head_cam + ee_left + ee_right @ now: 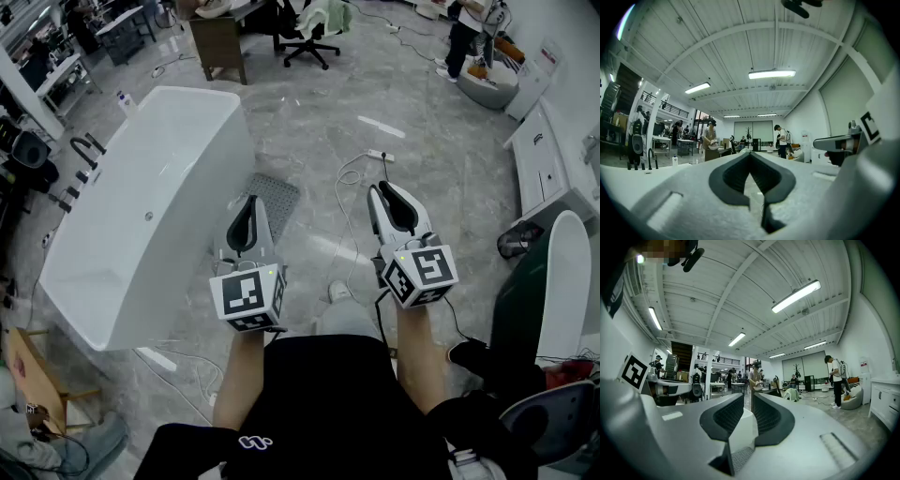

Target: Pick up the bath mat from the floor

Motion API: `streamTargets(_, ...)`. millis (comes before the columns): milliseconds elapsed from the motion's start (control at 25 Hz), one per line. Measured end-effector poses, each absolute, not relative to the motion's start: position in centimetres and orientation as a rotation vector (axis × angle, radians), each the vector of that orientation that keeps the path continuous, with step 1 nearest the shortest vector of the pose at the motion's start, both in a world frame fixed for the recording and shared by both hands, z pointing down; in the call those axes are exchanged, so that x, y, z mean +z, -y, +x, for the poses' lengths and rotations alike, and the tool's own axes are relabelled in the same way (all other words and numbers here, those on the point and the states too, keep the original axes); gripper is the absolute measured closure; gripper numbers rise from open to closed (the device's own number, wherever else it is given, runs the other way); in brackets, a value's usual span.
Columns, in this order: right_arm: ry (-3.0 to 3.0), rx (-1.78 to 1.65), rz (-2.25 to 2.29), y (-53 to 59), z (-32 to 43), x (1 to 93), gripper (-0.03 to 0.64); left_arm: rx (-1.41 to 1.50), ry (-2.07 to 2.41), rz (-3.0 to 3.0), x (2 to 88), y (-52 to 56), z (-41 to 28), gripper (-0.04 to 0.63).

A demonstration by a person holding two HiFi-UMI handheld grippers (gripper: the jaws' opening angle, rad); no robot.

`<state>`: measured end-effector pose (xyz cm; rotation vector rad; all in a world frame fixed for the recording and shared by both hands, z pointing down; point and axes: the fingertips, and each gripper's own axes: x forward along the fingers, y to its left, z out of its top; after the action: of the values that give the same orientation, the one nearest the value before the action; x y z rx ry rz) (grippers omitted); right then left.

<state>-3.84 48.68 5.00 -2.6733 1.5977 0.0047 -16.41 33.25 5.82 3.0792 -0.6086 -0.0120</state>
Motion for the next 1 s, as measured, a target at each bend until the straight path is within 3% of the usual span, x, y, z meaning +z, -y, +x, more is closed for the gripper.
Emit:
streamTargets(520, -1.575, -0.010, -2.692, -49.3, -3.8, 6.1, 0.568, -0.005, 0.606, 3.087, 6.7, -34.2, -16.4, 0.591)
streamTargets(640, -1.538, -0.001, -2.704, -49.7, -3.8, 6.2, 0.614, -0.009, 0.613, 3.090, 6.8, -34.5, -16.6, 0.591)
streamTargets(1000, -1.557, 0.001, -2.703, -48.3, -3.7, 6.1, 0.614, 0.022, 0.635, 3.084, 6.8, -34.0, -16.5, 0.591)
